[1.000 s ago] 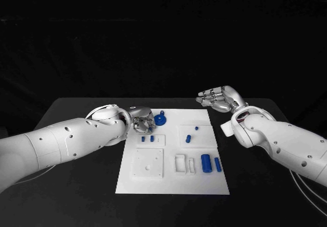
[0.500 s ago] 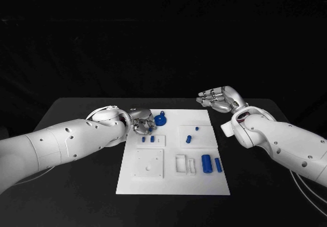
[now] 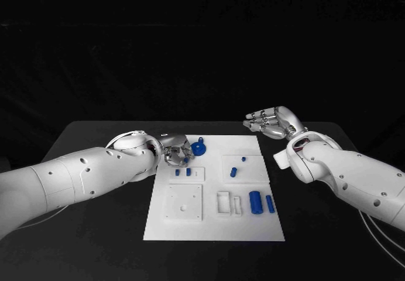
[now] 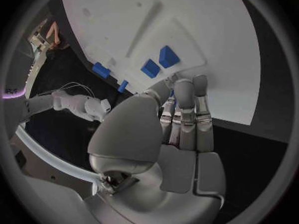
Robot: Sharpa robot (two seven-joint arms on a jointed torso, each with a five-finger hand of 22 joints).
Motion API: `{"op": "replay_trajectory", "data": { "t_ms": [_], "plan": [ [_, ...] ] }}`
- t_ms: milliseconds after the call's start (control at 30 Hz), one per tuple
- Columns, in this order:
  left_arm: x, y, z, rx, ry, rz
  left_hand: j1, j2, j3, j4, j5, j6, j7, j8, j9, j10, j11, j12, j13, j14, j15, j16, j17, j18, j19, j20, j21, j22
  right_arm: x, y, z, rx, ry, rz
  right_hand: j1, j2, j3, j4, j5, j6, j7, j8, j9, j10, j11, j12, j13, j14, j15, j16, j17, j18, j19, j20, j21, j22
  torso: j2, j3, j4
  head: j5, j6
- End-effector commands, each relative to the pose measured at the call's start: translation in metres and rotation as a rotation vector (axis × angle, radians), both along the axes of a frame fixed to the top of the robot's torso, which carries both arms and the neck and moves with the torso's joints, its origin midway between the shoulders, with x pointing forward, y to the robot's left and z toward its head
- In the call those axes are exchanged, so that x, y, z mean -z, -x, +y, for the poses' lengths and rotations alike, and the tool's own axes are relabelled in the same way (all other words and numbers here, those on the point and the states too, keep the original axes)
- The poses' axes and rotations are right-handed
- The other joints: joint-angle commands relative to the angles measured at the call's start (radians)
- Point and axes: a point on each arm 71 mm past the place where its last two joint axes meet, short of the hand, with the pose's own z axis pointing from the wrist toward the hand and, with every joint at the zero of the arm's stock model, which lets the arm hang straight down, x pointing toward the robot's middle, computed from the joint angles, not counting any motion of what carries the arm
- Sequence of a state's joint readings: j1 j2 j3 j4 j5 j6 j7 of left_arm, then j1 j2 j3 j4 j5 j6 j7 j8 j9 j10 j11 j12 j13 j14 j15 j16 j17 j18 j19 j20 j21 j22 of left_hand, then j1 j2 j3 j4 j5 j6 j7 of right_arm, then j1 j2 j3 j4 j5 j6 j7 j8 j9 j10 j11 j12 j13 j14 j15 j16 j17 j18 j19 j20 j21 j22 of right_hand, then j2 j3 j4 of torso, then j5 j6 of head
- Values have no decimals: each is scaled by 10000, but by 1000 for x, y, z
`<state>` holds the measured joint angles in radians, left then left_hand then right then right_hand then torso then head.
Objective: Assemble the parts on the task board
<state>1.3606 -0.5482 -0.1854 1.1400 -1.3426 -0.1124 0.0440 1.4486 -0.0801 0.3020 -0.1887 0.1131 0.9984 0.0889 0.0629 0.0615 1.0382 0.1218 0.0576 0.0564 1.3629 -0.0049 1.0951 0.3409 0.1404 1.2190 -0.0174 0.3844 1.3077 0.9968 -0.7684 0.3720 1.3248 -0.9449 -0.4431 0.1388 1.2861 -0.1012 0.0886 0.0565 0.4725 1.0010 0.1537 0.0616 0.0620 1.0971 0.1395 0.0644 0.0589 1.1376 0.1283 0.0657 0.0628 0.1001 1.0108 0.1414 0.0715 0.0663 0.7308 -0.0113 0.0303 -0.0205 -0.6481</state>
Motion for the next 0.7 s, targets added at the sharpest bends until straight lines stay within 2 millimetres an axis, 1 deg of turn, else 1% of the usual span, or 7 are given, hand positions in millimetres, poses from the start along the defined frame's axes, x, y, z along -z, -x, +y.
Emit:
{"op": "replay_trajectory", "data": {
  "t_ms": [33, 200, 400, 467, 500, 633, 700],
  "plan": [
    [4, 1, 2, -24, -50, 101, 99, 21, -55, -4, -38, -48, 16, -30, -8, -77, -10, 1, 8, 18, 75, -15, -9, 132, 46, 16, -37, 186, 0, 0, 1, -150, 14, -21, 41, 28, -43, -35, 29, -38, -1, -7, -11, -73, -4, -47, -11, -47, 24, -49, -17, 63, -90, 17, -27, -13, -2, 1, -8, 3, 9],
    [4, 1, 8, -97, -80, 137, 111, 22, -108, -16, -42, 63, 16, -27, -4, -36, -20, 5, 9, 11, 70, -11, -20, 128, 63, 15, -79, 200, 1, 0, 1, -218, 72, 74, 93, 30, -17, -140, 5, 36, -3, -6, -9, -60, 5, -47, -11, -32, 33, -47, -16, 64, -76, 11, -17, -12, -3, 4, -8, -2, 5],
    [4, 1, 16, -235, -96, 182, 109, -92, -286, -1, -81, 16, -76, -30, -6, -180, 3, 12, 13, -34, 90, -55, -50, 96, 59, 30, -168, 172, 3, -1, -1, -254, 217, 171, 86, 18, -98, -517, -18, 147, -7, -2, -6, -90, 22, -45, -11, -44, 50, -45, -14, 52, -91, 8, -21, -12, -6, -11, 0, -39, 22],
    [4, 1, 20, -323, -111, 184, 252, -137, -478, 31, -121, -336, -230, -36, -16, -472, 62, 15, 16, -67, 126, -97, -77, 103, 76, 61, -244, 156, 3, -1, -2, -256, 272, 185, 83, 20, -204, -640, -11, 174, -7, 0, -4, -124, 34, -44, -10, -64, 64, -46, -15, 47, -117, 15, -23, -12, -6, -9, 4, -49, 25],
    [4, 0, 22, -363, -114, 176, 353, -120, -603, 99, -129, -447, -242, -37, -17, -509, 72, 10, 12, -56, 133, -111, -92, 116, 101, 75, -309, 150, 3, -1, -2, -259, 293, 190, 81, 23, -260, -690, -6, 185, -7, 0, -4, -147, 41, -41, -9, -80, 70, -45, -14, 47, -132, 20, -22, -11, -6, -10, 6, -47, 28],
    [4, -2, 30, -593, -86, 99, 612, -208, -861, 379, -271, -1456, -289, -70, -51, -950, 116, -3, 0, -38, 164, -133, -126, 139, 242, 113, -556, 115, 4, -1, -2, -291, 417, 234, 147, 13, -360, -839, -25, 181, 2, 0, -4, -220, 63, -46, -11, -82, 76, -47, -14, 55, -144, 27, -18, -11, 1, -7, 5, -36, 58],
    [3, -3, 34, -716, -15, 55, 654, -229, -891, 440, -275, -1622, -231, -86, -62, -898, 114, -1, 2, -32, 164, -125, -128, 137, 282, 112, -630, 139, 4, -2, -2, -318, 497, 261, 264, 21, -357, -1014, -71, 188, 9, -1, -4, -241, 68, -47, -11, -54, 66, -48, -14, 64, -111, 18, -12, -10, -2, -10, 2, -34, 66]
  ]
}}
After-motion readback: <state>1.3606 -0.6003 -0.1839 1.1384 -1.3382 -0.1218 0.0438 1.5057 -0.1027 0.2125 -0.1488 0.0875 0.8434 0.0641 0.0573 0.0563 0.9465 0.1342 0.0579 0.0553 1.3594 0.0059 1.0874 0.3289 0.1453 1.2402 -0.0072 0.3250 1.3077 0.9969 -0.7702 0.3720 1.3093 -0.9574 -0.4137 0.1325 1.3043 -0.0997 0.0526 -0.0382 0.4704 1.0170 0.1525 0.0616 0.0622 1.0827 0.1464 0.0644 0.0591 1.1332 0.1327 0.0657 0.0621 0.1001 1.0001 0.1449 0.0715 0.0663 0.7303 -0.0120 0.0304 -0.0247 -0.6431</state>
